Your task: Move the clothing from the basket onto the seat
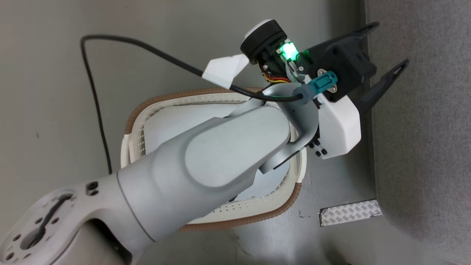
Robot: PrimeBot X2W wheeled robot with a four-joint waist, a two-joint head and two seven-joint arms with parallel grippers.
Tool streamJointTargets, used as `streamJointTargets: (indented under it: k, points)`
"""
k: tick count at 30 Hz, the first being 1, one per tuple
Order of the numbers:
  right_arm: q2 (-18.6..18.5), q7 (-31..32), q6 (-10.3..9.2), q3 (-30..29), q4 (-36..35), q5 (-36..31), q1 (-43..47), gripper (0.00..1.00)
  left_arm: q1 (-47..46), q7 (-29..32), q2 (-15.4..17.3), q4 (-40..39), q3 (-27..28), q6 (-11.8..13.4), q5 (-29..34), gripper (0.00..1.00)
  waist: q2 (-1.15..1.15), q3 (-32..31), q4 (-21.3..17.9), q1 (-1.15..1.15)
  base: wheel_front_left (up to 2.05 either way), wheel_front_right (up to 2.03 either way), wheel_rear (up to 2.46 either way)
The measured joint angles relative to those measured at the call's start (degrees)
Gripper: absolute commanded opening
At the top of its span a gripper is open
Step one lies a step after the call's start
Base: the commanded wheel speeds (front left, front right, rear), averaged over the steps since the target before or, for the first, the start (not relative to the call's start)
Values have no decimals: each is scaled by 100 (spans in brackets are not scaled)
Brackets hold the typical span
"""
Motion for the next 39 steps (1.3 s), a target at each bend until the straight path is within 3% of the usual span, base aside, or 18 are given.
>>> streamJointTargets:
  k: [1, 5, 9, 17, 25, 31, 39]
  points:
    - [78, 0, 0, -44, 73, -64, -8, 100, 2, -2, -5, 11, -10, 0, 0, 100, 0, 9, 7, 0, 0, 0, 0]
    - [307, -1, 0, -342, 116, -318, -9, 100, 130, -157, 36, 60, 42, 80, -48, 100, 0, -91, 8, -1, 0, 0, 0]
    - [477, -1, 0, -337, -349, -495, 410, 100, 455, -337, 194, 78, 97, 168, -157, 100, 0, -324, -4, -1, 0, 0, 0]
    - [761, -2, 0, -616, -2150, -992, 2122, 100, 1490, -918, 525, 156, 368, 459, -555, 100, 0, -1164, 60, -2, 0, 0, 0]
    - [1650, -1, 0, -714, -3836, -1384, 4253, 100, 3080, -1220, 864, 279, 934, 818, -916, 100, 0, -2260, 346, -4, 0, 0, 0]
    - [2062, -2, 0, -342, -4364, -1555, 5420, 100, 4478, -1246, 1095, 63, 1779, 973, -778, 100, 0, -3127, 656, -4, 0, 0, 0]
    - [2811, -2, 0, -58, -4633, -1659, 6534, 100, 6001, -1247, 1170, -158, 2955, 1058, 26, 100, 0, -4048, 1200, -4, 0, 0, 0]
